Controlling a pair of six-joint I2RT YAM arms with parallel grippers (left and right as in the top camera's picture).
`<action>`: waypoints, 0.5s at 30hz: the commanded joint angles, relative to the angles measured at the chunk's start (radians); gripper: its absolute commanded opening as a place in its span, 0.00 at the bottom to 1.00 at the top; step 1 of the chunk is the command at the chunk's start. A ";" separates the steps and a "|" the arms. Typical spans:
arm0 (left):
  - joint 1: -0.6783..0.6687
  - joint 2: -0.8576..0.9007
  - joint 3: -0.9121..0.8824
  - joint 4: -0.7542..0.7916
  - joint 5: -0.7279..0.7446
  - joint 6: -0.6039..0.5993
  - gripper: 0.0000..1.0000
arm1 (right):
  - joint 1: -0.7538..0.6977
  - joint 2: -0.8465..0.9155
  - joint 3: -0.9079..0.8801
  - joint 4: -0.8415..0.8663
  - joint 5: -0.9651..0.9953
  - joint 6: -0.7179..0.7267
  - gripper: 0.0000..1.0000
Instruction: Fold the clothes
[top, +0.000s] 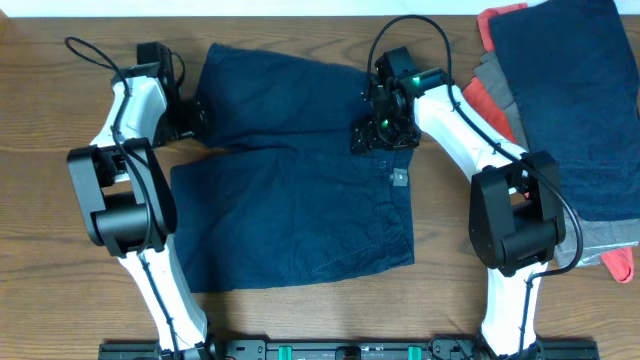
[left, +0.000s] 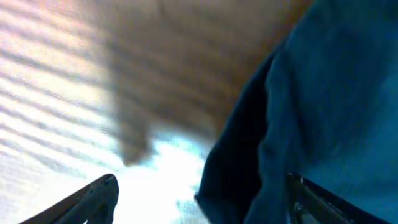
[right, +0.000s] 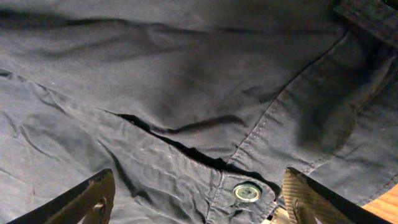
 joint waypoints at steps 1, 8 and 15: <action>0.008 -0.037 0.015 0.006 0.008 0.021 0.86 | 0.003 -0.018 -0.004 0.002 -0.009 -0.011 0.79; 0.093 -0.038 0.064 -0.138 -0.042 0.050 0.91 | -0.005 -0.113 -0.003 0.009 -0.007 -0.020 0.77; 0.191 -0.091 0.214 -0.396 0.078 0.059 0.90 | -0.007 -0.308 -0.003 -0.034 0.001 -0.014 0.76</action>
